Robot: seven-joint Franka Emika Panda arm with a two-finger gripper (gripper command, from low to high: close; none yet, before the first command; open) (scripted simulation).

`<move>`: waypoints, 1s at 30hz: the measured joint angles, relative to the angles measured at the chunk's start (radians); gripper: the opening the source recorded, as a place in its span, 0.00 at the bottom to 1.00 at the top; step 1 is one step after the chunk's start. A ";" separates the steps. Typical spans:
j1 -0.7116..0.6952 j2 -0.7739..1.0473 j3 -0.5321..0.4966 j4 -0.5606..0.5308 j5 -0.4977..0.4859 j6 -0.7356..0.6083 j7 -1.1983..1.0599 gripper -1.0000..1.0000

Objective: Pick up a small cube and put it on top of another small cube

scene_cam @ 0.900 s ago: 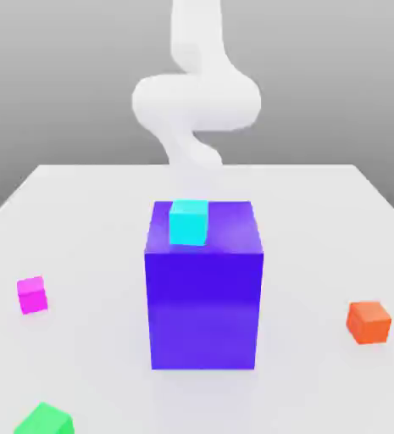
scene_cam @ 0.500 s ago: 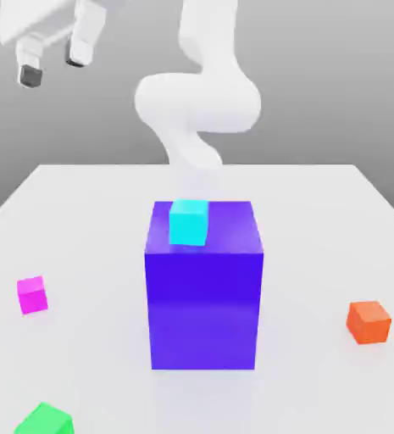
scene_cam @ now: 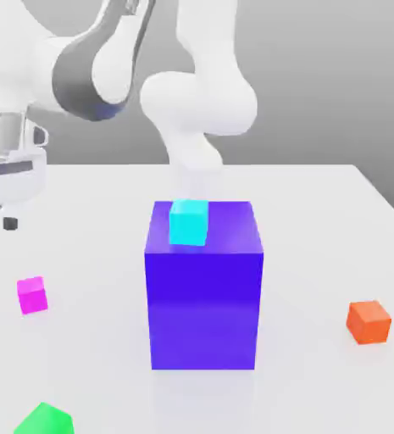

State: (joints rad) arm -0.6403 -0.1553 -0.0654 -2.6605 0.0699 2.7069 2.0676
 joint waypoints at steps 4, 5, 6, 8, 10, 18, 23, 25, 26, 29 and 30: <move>-0.073 0.086 -0.033 -0.049 -0.012 0.055 0.186 0.50; -0.096 0.107 -0.042 -0.061 -0.016 0.069 0.234 0.50; -0.116 0.129 -0.050 -0.073 -0.020 0.083 0.281 0.50; -0.143 0.171 -0.075 -0.098 -0.026 0.111 0.374 0.50; -0.157 0.220 -0.090 -0.115 -0.025 0.144 0.444 0.50; -0.240 0.456 0.012 -0.078 0.070 0.331 0.401 0.00; -0.247 0.470 0.020 -0.076 0.074 0.345 0.397 0.00; -0.231 0.435 0.001 -0.082 0.062 0.317 0.407 0.00; -0.219 0.405 -0.014 -0.088 0.048 0.293 0.416 0.00; -0.196 0.302 -0.050 -0.109 -0.004 0.210 0.456 0.00; -0.194 0.266 -0.056 -0.116 -0.021 0.181 0.469 0.00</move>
State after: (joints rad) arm -0.8345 0.1105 -0.1211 -2.7762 0.0489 2.8884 2.5361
